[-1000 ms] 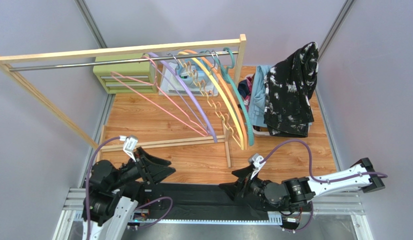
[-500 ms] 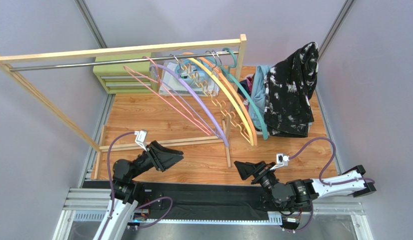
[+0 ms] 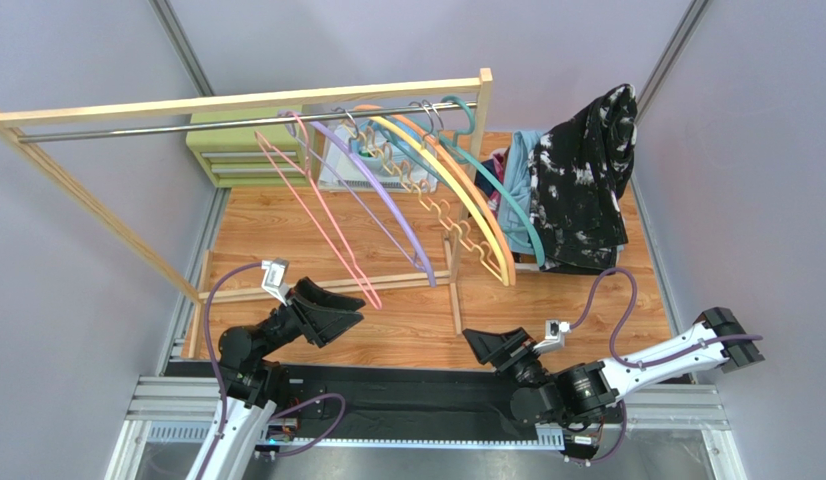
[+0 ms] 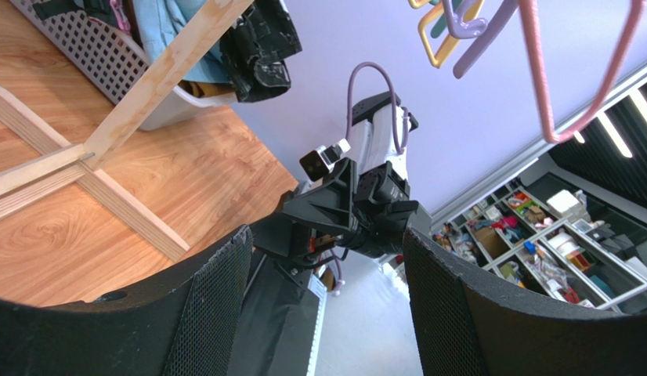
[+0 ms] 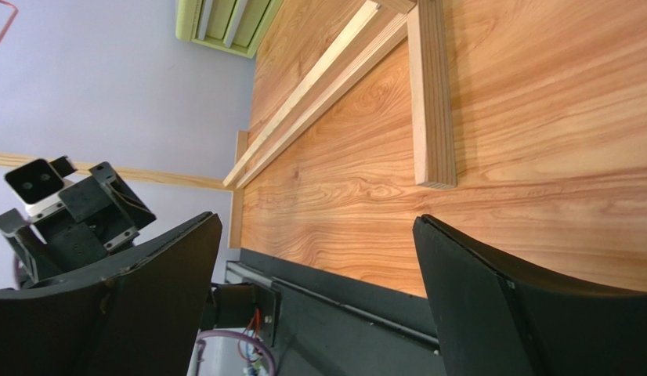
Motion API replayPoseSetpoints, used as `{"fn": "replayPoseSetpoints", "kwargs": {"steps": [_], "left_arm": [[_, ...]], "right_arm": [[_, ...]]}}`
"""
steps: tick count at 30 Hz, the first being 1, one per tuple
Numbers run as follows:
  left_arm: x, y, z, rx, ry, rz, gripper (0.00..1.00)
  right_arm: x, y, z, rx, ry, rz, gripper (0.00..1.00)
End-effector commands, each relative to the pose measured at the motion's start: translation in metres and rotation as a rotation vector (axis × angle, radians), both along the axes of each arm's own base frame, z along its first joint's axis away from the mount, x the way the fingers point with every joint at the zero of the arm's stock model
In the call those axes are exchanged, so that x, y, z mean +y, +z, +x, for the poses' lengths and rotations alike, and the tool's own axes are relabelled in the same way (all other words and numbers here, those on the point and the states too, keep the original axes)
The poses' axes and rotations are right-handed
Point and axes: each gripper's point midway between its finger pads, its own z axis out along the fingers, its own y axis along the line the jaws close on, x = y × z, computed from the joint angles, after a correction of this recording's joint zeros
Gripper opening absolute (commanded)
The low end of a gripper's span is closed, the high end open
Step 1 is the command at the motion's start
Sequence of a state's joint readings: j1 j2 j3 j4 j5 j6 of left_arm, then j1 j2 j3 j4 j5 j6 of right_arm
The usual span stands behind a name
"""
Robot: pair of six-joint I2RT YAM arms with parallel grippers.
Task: Remove the trousers from the hanger
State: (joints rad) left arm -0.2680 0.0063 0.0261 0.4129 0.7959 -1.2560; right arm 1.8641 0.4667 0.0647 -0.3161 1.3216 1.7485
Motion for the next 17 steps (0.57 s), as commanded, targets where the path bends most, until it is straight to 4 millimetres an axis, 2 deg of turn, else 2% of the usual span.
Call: {"fn": "replayPoseSetpoints", "kwargs": {"steps": [1,17], "left_arm": [[-0.0010,-0.0335,-0.0018,-0.037,-0.014,-0.006,0.76],[-0.0018,-0.0358,-0.0028,-0.023,-0.024,0.002,0.76]], "right_arm": [[-0.0399,-0.0505,0.0120,-0.074,-0.019,-0.235,1.00],[-0.0395,-0.0453,0.0125,-0.084,-0.021,-0.214,1.00]]}}
